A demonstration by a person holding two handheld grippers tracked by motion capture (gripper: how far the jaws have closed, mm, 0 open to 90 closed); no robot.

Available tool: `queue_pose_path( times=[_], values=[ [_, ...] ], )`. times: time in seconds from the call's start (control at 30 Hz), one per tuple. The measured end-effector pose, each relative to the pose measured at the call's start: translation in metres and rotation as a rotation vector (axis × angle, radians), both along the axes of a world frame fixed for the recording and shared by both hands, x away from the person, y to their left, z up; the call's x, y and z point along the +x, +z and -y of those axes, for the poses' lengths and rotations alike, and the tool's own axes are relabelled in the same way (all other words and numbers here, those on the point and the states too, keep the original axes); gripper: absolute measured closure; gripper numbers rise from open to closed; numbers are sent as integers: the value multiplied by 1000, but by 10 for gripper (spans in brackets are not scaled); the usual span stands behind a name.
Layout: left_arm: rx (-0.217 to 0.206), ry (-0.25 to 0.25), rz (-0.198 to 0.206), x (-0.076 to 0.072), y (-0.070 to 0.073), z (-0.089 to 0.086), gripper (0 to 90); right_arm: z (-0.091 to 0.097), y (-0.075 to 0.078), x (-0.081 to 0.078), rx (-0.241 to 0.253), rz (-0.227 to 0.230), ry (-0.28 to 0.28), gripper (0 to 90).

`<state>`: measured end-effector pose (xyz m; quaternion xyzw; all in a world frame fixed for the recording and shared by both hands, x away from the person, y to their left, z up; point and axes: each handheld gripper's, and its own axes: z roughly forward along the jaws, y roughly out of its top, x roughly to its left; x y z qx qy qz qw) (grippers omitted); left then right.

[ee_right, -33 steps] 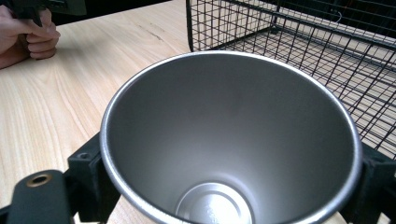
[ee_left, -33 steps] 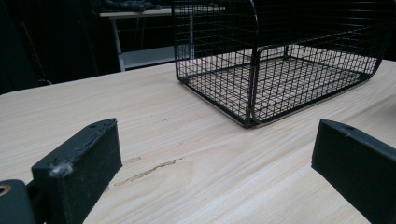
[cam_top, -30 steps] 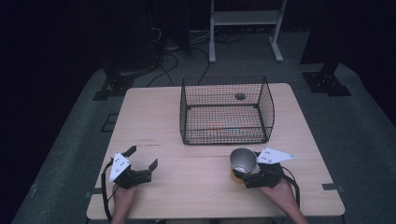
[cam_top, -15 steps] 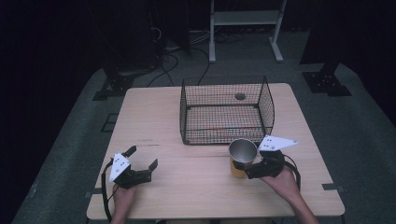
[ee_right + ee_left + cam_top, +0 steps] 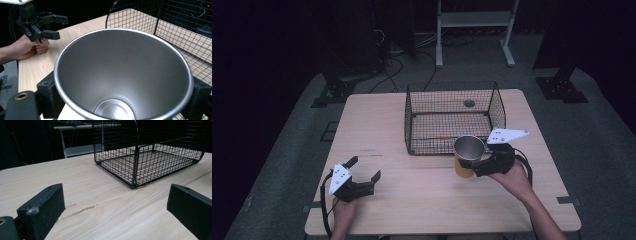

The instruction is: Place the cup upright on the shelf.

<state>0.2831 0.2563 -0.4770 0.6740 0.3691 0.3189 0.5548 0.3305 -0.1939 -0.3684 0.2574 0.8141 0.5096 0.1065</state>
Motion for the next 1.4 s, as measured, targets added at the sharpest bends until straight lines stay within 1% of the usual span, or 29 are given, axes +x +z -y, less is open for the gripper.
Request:
queue_pose_path(
  times=[0.2, 0.33, 0.4, 0.43, 0.57, 0.6, 0.67, 0.73, 0.83, 0.9, 1.03, 1.07, 1.1, 1.2, 1.27, 1.4],
  values=[
    [-6, -2, 0, 0, 0, 0, 8, -5, 12, 8, -15, 2, 18, 127],
    [-2, -3, 1, 0, 0, 0, 8, -6, 22, 16, 1, 3, 20, 127],
    [-4, -1, 1, 0, 0, 0, 8, -6, 24, 18, 4, 6, 20, 127],
    [-5, -1, 0, 0, 0, 0, 8, -7, 29, 23, 7, 4, 20, 127],
    [-6, -1, 0, 0, 0, -1, 8, -10, 38, 35, 1, 7, 16, 127],
    [-6, -1, 0, 0, 0, -1, 8, -10, 38, 35, 1, 7, 16, 127],
    [-6, -1, 0, 0, 0, -1, 8, -13, 43, 45, -4, 6, 23, 127],
    [-5, -1, 0, 0, 0, -1, 8, -16, 45, 50, -9, 8, 23, 127],
    [-5, -1, 0, 0, 0, -1, 8, -20, 47, 59, -14, 0, 24, 126],
    [-5, -1, 0, 0, 0, -1, 8, -22, 48, 64, -13, 2, 23, 126],
    [-8, -2, -1, 0, 0, -1, 8, -24, 50, 74, -4, -10, 20, 126],
    [-8, -2, -1, 0, 0, -1, 8, -24, 50, 74, -4, -10, 20, 126],
    [-7, -2, -1, 0, 0, -1, 8, -25, 51, 79, -7, -8, 14, 127],
    [-7, -3, -1, 0, 0, -1, 8, -27, 52, 86, -12, -15, 10, 126],
    [-7, -3, -1, 0, 0, -1, 8, -28, 52, 87, -13, -14, 7, 126],
    [-7, -4, -1, 0, 0, -1, 8, -32, 52, 101, -25, -25, -4, 126]
  ],
)
